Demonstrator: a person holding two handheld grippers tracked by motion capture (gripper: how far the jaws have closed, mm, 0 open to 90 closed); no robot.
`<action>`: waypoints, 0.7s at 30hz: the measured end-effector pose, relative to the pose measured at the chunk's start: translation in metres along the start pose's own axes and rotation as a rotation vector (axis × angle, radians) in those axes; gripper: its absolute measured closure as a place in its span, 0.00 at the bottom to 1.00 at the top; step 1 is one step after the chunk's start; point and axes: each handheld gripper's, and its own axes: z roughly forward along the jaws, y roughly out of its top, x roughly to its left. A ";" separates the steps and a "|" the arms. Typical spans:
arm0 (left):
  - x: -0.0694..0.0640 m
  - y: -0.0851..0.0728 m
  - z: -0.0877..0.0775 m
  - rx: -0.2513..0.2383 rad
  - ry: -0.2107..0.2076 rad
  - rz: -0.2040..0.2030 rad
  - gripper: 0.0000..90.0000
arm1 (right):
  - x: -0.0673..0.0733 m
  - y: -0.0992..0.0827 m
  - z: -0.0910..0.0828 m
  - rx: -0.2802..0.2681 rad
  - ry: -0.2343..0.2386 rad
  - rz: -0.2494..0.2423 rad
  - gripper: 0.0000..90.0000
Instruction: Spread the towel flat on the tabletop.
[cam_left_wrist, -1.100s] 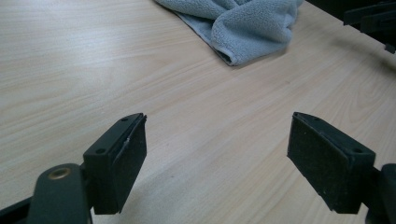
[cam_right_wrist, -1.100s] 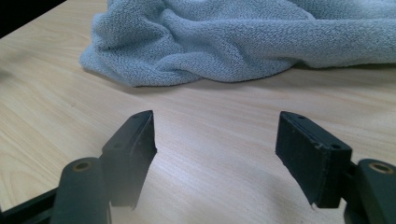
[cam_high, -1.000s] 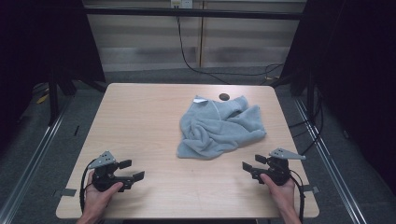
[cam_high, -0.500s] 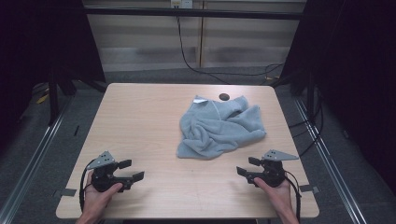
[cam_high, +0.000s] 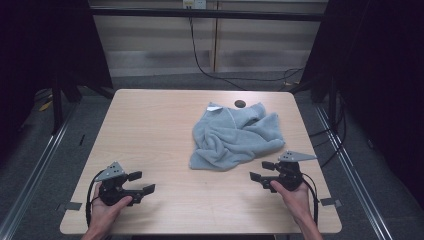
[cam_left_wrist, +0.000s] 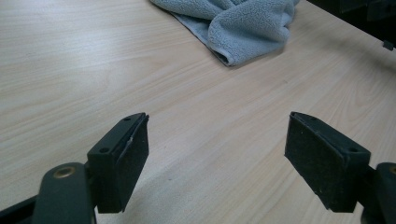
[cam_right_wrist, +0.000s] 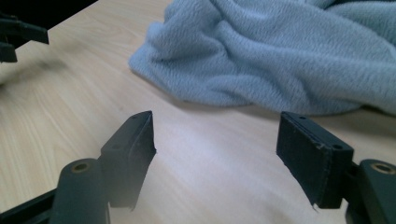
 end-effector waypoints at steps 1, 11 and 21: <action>0.000 0.000 0.000 0.000 0.000 0.000 0.24 | 0.000 0.000 0.000 0.000 0.000 0.000 0.30; 0.003 0.000 -0.001 -0.002 0.009 0.000 0.23 | -0.021 0.039 0.021 -0.011 0.029 -0.017 0.28; 0.005 0.000 -0.002 -0.005 0.017 0.000 0.23 | -0.047 0.061 0.053 0.036 0.005 -0.012 0.26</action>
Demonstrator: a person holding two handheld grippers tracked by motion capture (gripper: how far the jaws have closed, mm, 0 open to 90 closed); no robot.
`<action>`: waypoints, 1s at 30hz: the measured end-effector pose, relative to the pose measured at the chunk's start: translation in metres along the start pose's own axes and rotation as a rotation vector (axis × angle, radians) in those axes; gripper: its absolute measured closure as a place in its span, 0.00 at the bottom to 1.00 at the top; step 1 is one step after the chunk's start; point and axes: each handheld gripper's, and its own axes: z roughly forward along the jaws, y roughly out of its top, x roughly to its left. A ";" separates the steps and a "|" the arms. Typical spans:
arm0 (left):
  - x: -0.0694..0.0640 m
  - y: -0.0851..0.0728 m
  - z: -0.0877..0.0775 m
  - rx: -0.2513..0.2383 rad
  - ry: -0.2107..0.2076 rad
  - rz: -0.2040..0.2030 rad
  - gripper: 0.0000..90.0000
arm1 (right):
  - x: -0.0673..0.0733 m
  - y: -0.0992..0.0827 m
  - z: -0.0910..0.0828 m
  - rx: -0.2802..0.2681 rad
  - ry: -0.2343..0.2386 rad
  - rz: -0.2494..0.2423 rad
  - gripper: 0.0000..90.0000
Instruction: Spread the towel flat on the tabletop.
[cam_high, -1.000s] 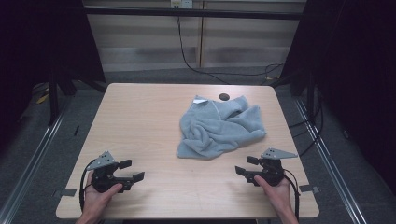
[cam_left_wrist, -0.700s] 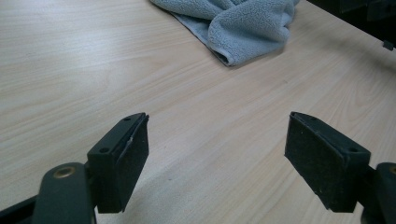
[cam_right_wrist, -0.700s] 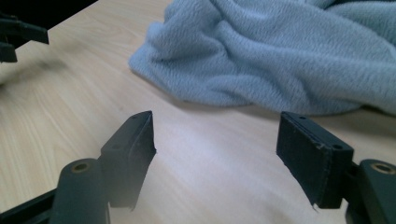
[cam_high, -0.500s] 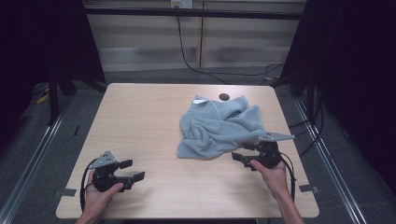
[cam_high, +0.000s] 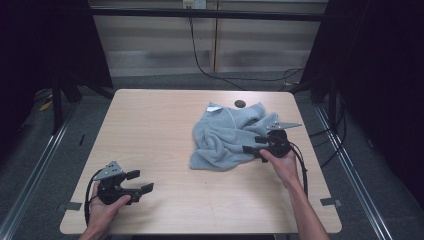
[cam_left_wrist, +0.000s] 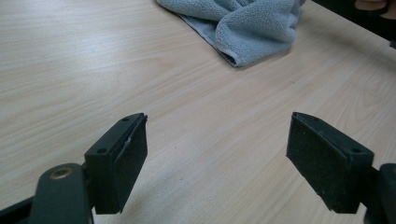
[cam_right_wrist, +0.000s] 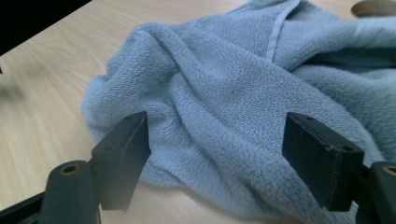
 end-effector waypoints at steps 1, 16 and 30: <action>0.001 0.000 0.000 0.003 0.001 0.003 0.23 | -0.003 -0.001 0.005 0.005 0.012 0.015 0.25; 0.000 0.000 0.000 0.008 -0.001 0.009 0.23 | -0.005 -0.025 0.053 0.089 -0.092 -0.058 0.50; -0.003 0.001 -0.002 -0.020 0.007 0.013 0.25 | 0.016 -0.034 0.051 0.089 -0.039 -0.030 0.83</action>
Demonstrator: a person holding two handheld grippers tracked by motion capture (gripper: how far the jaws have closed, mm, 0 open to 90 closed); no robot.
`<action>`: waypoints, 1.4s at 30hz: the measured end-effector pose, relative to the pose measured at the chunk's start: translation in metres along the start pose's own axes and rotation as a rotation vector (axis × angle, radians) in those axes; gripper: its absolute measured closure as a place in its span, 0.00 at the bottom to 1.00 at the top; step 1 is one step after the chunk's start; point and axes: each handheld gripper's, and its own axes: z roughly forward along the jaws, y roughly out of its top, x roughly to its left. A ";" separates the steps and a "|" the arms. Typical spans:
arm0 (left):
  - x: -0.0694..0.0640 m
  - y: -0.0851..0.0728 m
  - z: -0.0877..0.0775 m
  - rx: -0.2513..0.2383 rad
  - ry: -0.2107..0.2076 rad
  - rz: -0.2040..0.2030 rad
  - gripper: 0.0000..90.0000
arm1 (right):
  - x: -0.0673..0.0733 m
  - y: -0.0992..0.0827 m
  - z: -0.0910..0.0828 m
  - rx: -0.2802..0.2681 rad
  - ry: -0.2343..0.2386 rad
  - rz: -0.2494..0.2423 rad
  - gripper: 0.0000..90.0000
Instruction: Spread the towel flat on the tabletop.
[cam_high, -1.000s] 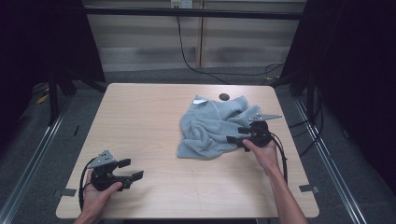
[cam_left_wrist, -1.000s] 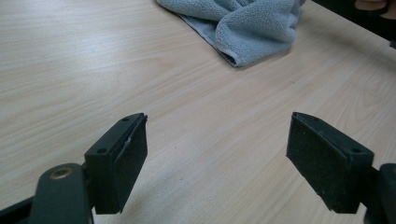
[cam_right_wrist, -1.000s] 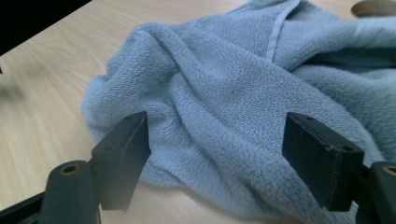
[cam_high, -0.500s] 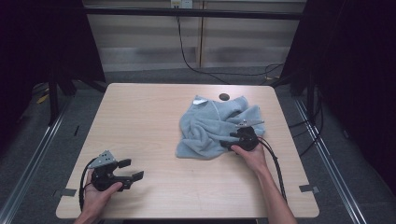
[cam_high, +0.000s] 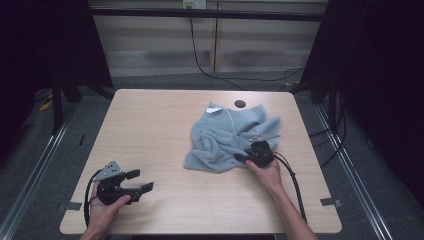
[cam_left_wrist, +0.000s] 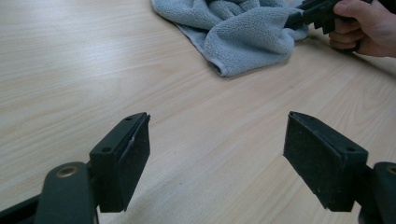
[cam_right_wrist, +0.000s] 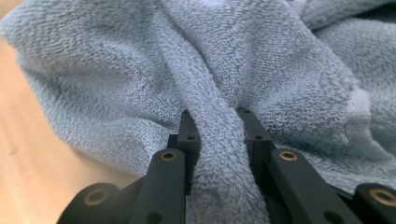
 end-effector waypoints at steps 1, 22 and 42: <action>0.000 0.000 0.000 -0.005 -0.004 -0.012 0.25 | 0.003 -0.001 0.000 -0.001 0.010 -0.005 0.83; 0.000 -0.001 0.003 0.012 -0.025 -0.026 0.25 | 0.075 -0.027 -0.013 0.063 0.189 -0.141 0.83; -0.001 0.028 0.037 0.033 -0.041 -0.008 0.24 | 0.139 -0.037 -0.019 0.097 0.338 -0.233 0.65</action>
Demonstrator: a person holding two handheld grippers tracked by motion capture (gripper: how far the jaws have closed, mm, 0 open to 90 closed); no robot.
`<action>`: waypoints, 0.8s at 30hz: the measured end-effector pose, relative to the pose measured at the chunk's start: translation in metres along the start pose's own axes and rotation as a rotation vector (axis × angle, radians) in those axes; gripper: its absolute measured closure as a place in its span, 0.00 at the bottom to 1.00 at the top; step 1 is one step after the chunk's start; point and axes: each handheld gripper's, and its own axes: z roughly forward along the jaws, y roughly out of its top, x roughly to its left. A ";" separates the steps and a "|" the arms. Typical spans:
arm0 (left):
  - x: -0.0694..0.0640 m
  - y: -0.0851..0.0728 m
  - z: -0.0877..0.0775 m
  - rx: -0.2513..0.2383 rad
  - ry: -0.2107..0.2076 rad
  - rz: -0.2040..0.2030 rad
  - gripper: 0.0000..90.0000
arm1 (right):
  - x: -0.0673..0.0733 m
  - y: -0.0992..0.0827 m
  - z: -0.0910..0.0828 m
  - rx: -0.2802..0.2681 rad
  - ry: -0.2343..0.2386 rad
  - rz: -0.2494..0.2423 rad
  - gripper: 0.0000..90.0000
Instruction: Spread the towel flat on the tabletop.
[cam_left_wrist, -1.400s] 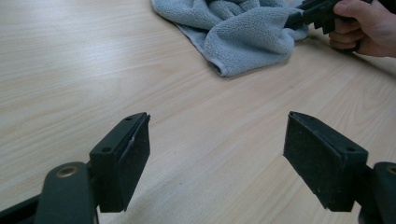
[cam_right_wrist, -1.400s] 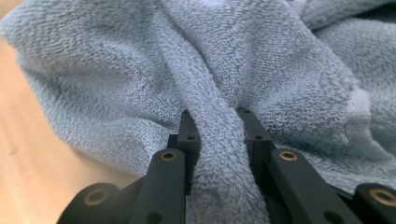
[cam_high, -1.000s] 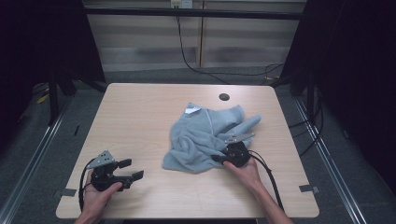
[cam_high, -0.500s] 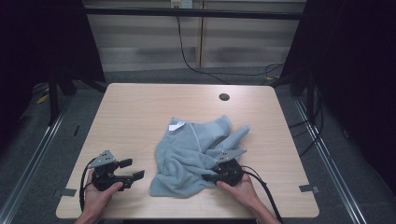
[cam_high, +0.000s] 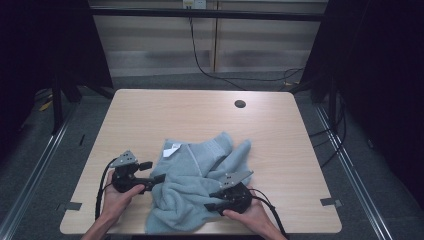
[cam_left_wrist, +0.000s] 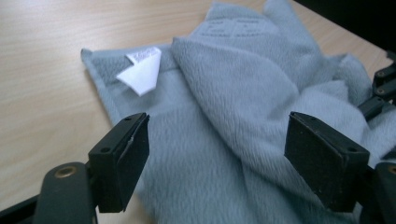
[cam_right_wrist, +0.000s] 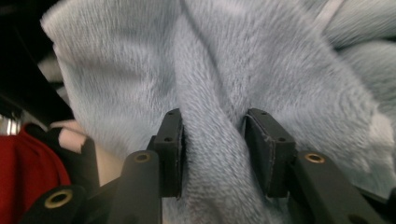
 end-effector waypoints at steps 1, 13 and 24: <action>0.001 0.005 0.003 0.001 -0.003 -0.008 0.24 | 0.000 0.000 0.000 0.000 0.000 0.000 0.65; -0.002 0.047 0.050 0.023 -0.046 0.015 0.35 | -0.044 0.016 -0.056 -0.156 -0.152 0.096 0.47; -0.018 0.045 0.105 0.150 -0.096 0.082 0.28 | -0.101 0.015 -0.022 -0.073 -0.228 0.155 0.31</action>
